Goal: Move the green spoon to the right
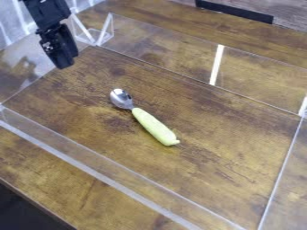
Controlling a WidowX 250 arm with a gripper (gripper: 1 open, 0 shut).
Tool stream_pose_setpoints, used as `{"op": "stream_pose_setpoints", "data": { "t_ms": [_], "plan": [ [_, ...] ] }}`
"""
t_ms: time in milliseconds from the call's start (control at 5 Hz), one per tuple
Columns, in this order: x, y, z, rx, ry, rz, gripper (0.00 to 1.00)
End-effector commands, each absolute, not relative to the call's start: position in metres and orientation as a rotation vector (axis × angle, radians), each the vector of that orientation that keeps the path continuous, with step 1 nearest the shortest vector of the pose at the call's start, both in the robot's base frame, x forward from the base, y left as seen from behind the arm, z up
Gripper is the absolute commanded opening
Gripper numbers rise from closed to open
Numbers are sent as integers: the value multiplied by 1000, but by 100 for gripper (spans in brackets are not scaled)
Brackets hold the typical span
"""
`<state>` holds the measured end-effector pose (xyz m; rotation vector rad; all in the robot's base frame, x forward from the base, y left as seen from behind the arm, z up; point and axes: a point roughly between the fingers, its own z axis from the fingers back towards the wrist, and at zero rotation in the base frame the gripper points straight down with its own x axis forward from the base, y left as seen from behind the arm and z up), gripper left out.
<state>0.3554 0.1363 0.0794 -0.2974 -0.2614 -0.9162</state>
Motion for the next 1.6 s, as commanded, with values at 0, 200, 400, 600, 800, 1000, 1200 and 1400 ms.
{"op": "stream_pose_setpoints", "data": {
  "t_ms": [0,200,400,600,800,1000,1200,1400],
  "plan": [
    [359,127,90,-268,-288,-931,100],
    [359,134,90,-283,-285,-896,100],
    [359,139,90,-293,-287,-859,0],
    [353,140,86,-307,-284,-865,100],
    [347,141,84,-322,-279,-869,0],
    [342,141,85,-318,-285,-786,0],
    [335,138,91,-329,-279,-691,100],
    [339,144,91,-332,-283,-689,0]
  ]
}}
